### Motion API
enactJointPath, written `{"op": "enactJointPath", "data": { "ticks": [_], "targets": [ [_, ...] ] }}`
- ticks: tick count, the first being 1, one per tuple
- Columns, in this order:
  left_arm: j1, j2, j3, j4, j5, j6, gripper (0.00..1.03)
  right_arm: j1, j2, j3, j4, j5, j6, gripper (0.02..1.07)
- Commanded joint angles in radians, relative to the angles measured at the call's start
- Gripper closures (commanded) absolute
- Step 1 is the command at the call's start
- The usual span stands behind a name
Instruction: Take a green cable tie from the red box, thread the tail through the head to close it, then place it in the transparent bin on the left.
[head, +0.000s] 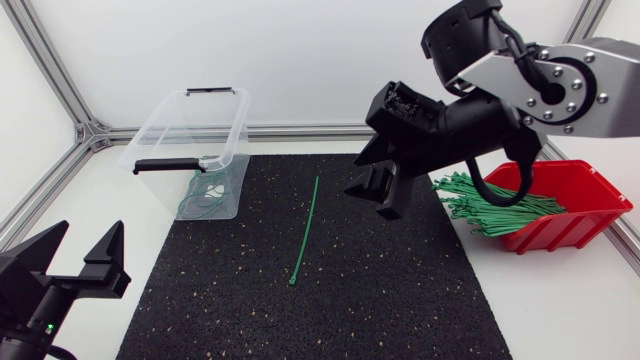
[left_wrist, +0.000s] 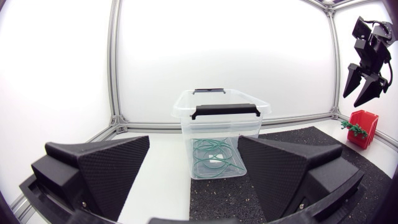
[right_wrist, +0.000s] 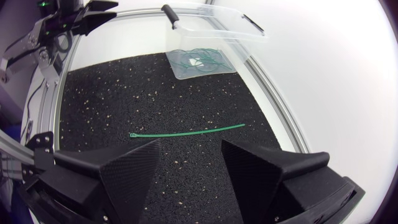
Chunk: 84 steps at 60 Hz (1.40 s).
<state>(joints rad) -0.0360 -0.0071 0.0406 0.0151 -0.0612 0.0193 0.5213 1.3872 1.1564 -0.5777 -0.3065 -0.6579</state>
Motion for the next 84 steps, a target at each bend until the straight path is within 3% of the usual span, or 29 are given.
{"op": "enactJointPath", "data": {
  "ticks": [1,14,42,84],
  "targets": [
    [-0.007,-0.002,-0.039,-0.024,0.000,-0.015,0.04,0.031,0.038,0.023,-0.022,0.009,-0.114,0.34],
    [-0.005,-0.002,-0.039,-0.024,0.000,-0.015,0.04,0.115,0.136,0.032,-0.086,0.116,-0.315,0.30],
    [-0.005,0.004,-0.039,-0.024,0.001,-0.013,0.04,0.187,0.346,0.078,-0.083,0.216,-0.575,0.30],
    [-0.005,0.009,-0.039,-0.024,0.001,-0.013,0.04,0.238,0.633,0.278,-0.106,0.250,-0.749,0.30]
  ]
}}
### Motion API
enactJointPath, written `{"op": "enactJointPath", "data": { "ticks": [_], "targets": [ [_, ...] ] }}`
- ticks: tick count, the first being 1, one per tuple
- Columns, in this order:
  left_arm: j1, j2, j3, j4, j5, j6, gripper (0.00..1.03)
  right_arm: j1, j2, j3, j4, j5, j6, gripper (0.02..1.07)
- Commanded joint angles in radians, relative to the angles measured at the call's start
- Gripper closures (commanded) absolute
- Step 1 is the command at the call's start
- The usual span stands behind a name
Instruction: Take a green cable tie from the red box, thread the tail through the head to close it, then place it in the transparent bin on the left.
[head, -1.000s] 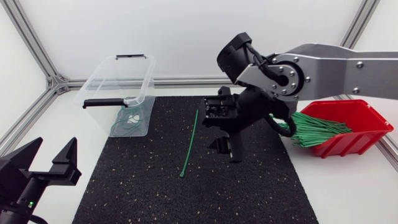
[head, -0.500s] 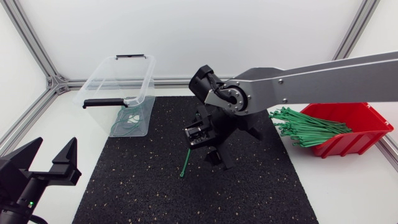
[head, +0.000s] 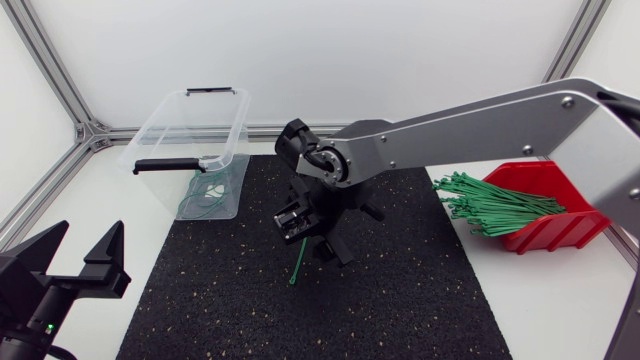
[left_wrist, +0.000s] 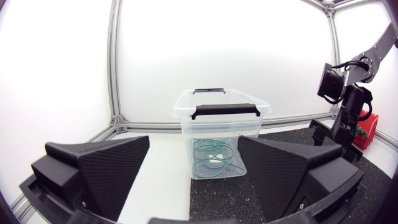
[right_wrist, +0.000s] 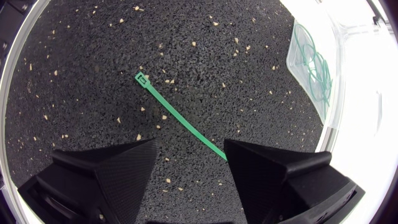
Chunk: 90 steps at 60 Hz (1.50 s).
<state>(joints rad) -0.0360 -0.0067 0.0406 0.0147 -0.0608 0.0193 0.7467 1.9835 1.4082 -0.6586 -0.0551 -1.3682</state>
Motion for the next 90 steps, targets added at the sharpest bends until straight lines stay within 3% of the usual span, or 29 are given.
{"op": "enactJointPath", "data": {
  "ticks": [1,8,14,28,40,62,76,90],
  "targets": [
    [-0.005,0.008,-0.039,-0.024,0.001,-0.013,0.04,0.014,0.040,0.028,-0.026,-0.002,-0.040,0.30],
    [-0.005,0.008,-0.039,-0.024,0.001,-0.013,0.04,0.023,0.066,0.031,-0.027,-0.003,-0.046,0.31],
    [-0.007,0.008,-0.039,-0.024,0.001,-0.013,0.04,0.037,0.081,0.028,-0.033,-0.005,-0.051,0.39],
    [-0.007,0.008,-0.039,-0.024,0.003,-0.013,0.04,0.071,0.078,0.000,-0.026,-0.012,-0.048,0.47],
    [-0.008,0.008,-0.039,-0.024,0.004,-0.013,0.04,0.079,0.080,-0.009,-0.042,-0.008,-0.048,0.47],
    [-0.013,0.008,-0.039,-0.025,0.004,-0.013,0.04,0.080,0.110,-0.011,-0.081,-0.006,-0.040,0.57],
    [-0.013,0.010,-0.039,-0.025,0.004,-0.013,0.04,0.083,0.140,0.020,-0.130,-0.012,-0.035,0.80],
    [-0.016,0.010,-0.039,-0.025,0.006,-0.013,0.04,0.092,0.153,0.051,-0.193,-0.022,-0.029,0.96]
  ]
}}
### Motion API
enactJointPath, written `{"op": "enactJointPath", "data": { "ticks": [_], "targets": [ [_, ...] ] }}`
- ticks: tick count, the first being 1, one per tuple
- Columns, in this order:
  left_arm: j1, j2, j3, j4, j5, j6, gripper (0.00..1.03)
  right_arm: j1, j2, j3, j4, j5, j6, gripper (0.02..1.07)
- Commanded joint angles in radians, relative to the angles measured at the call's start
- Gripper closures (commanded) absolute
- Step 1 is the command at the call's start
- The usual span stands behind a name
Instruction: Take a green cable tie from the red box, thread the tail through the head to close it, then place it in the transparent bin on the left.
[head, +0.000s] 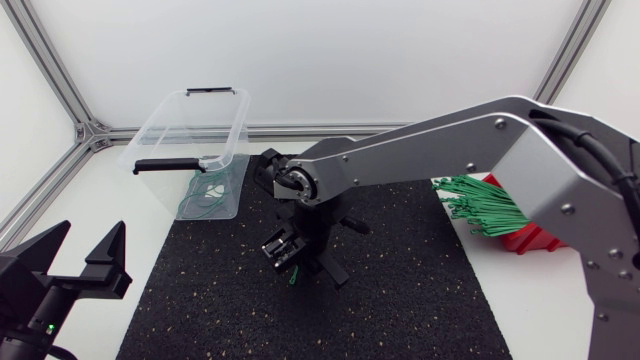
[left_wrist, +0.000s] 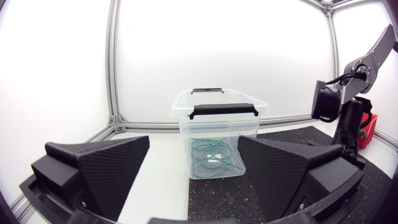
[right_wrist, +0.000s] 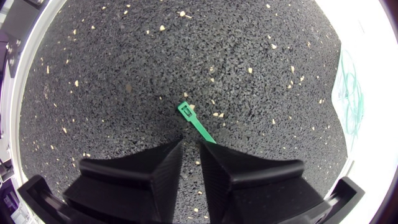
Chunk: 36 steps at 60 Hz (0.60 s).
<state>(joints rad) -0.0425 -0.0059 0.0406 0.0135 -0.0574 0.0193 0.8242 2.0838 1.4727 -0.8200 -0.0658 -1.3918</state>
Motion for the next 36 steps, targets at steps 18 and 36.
{"op": "enactJointPath", "data": {
  "ticks": [18,36],
  "targets": [
    [-0.013,0.011,-0.039,-0.024,0.002,-0.013,0.04,0.020,-0.005,0.003,-0.031,-0.037,0.010,0.74],
    [-0.013,0.011,-0.038,-0.026,0.002,-0.013,0.04,0.049,-0.008,0.026,-0.048,-0.037,0.013,0.61]
  ]
}}
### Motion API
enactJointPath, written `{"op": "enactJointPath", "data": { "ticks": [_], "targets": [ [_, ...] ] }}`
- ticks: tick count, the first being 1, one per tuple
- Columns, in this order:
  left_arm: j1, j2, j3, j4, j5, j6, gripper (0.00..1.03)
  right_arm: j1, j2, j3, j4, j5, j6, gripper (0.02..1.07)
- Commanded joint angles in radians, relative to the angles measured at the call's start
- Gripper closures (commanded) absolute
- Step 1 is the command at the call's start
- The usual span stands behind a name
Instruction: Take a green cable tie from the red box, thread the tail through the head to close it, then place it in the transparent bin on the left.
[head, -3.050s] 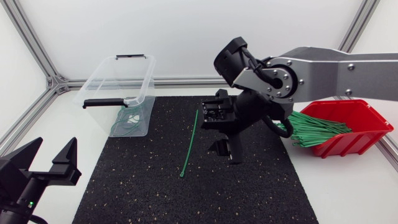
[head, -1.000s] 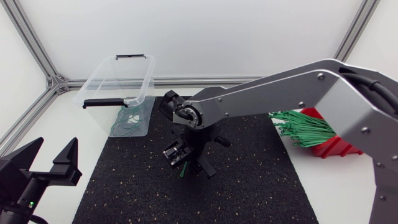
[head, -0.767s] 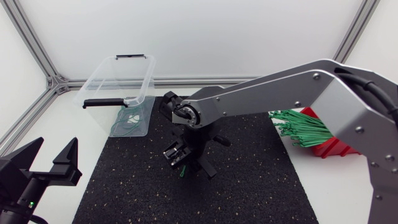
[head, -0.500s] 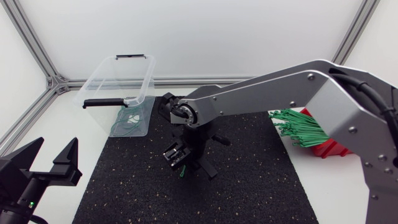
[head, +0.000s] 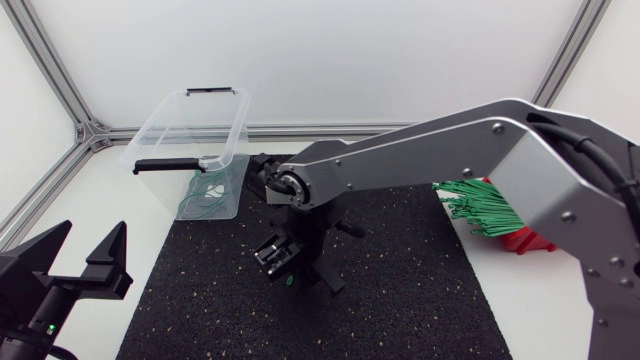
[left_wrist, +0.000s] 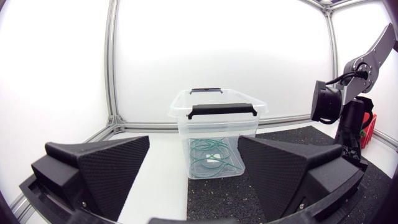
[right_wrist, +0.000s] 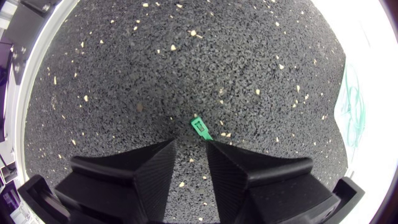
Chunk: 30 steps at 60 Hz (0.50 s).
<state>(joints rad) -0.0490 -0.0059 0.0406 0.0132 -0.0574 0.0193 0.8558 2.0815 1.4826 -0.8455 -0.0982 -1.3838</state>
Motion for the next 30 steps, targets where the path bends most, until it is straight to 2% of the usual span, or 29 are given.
{"op": "enactJointPath", "data": {
  "ticks": [1,30],
  "targets": [
    [-0.006,0.011,-0.038,-0.025,0.002,-0.013,0.04,0.019,-0.005,0.018,-0.024,-0.005,0.005,0.61],
    [-0.006,0.011,-0.038,-0.027,0.002,-0.013,0.04,0.014,0.031,0.100,-0.067,-0.001,-0.004,0.62]
  ]
}}
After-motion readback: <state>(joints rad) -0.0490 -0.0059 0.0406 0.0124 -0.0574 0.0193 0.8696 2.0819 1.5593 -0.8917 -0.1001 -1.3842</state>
